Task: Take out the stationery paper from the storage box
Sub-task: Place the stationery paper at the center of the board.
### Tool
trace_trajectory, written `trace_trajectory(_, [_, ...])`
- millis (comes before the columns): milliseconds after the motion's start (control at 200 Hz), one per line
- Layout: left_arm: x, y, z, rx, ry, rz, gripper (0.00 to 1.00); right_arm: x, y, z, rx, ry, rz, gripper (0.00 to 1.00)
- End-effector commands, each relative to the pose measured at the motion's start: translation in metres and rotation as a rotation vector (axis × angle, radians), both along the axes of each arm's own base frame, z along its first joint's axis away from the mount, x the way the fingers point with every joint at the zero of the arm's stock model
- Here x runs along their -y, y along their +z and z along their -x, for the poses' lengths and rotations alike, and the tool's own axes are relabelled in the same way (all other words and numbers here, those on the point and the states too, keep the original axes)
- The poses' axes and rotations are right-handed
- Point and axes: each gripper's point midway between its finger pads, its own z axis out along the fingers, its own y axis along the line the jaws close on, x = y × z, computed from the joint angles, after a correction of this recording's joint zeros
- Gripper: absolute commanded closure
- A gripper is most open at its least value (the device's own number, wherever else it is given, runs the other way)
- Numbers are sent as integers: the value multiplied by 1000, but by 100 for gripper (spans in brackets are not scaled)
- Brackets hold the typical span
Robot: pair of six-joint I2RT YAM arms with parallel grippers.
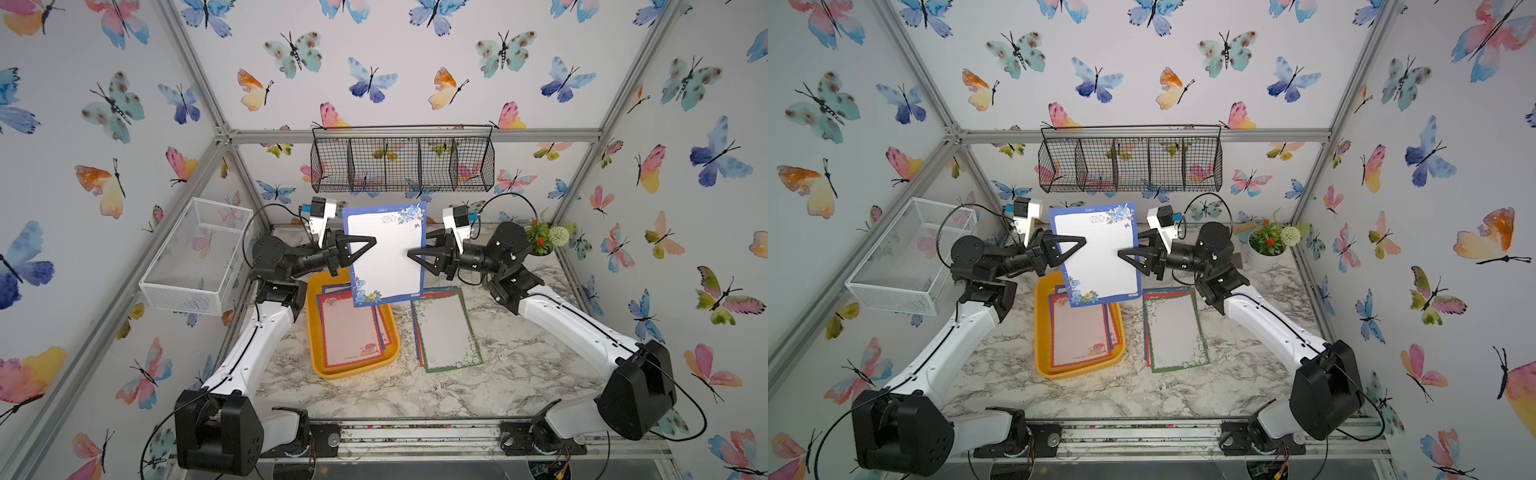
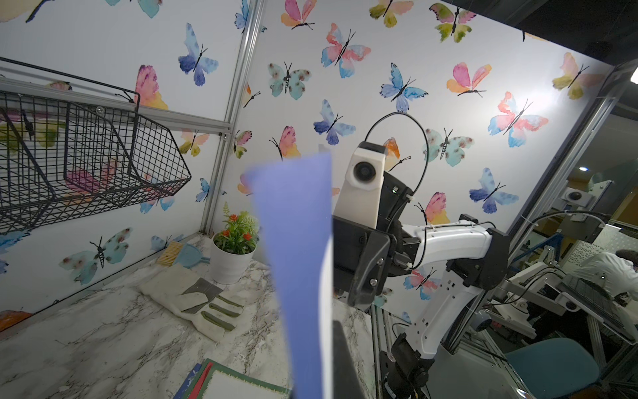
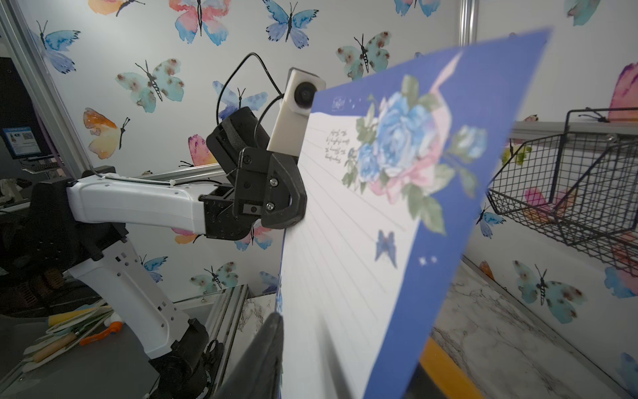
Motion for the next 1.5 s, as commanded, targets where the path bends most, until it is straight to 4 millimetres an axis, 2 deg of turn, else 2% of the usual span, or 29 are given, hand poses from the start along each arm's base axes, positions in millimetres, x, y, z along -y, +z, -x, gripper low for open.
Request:
trace_trajectory(0, [0,9,12,65,-5,4,100,-3,13,4,-20,65,-43,61])
trace_trajectory(215, [0,8,12,62,-5,4,100,-8,10,4,-80,119,-68,71])
trace_trajectory(415, [0,6,10,55,-2,4,100,-8,10,4,-94,129,-70,75])
trace_trajectory(541, [0,4,9,47,-6,2,100,-9,11,3,-117,132,-75,75])
trace_trajectory(726, [0,3,8,42,-6,2,100,-9,21,15,-102,174,-106,70])
trace_trajectory(871, [1,0,5,31,-1,3,100,-14,18,12,-109,168,-82,74])
trace_trajectory(941, [0,-1,5,27,-2,2,100,-15,17,9,-109,146,-74,77])
trace_trajectory(1121, [0,-1,3,25,7,6,100,-12,14,4,-110,88,-54,97])
trace_trajectory(1151, [0,-1,3,26,9,7,100,-12,13,4,-114,81,-52,98])
trace_trajectory(1186, [-1,-1,2,23,12,8,94,-11,14,4,-115,75,-52,98])
trace_trajectory(1291, [-2,-3,-1,12,27,14,62,-9,13,5,-128,66,-46,98])
trace_trajectory(1361, [-3,-3,-4,1,40,20,46,-8,13,7,-138,62,-41,98])
trace_trajectory(1421, [-4,-3,-6,-1,47,22,36,-6,11,9,-146,61,-35,98])
trace_trajectory(1497, [-5,-6,-11,-15,66,28,30,-3,10,12,-154,52,-23,98])
